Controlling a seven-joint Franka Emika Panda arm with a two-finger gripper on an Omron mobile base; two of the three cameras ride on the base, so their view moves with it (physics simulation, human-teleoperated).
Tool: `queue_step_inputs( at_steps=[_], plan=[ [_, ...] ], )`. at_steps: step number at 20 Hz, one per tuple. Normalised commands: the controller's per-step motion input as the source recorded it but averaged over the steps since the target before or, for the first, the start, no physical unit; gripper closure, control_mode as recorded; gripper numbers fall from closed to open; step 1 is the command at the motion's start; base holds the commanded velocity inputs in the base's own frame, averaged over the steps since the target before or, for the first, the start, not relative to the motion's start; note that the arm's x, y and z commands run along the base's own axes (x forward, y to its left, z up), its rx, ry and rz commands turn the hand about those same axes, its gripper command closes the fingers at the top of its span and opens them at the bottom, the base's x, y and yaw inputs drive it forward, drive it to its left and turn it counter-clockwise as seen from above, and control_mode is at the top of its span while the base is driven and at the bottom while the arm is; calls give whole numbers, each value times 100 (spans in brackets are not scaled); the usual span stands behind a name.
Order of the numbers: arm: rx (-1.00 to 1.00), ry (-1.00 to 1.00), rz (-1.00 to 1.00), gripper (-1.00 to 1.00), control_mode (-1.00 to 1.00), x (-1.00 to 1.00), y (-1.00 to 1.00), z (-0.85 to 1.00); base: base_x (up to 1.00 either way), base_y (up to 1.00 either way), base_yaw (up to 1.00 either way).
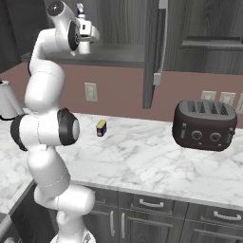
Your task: Pick the dish brush and spray from the cabinet and place them on the counter.
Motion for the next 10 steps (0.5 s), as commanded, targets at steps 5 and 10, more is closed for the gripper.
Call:
queue_step_inputs(
  at_steps=[5, 10],
  plan=[
    [-1, 0, 3, -100, -100, 22, 0, 0, 0, 0, 0],
    [-2, 0, 0, 100, -100, 1, 13, 0, 0, 0, 0]
  ],
)
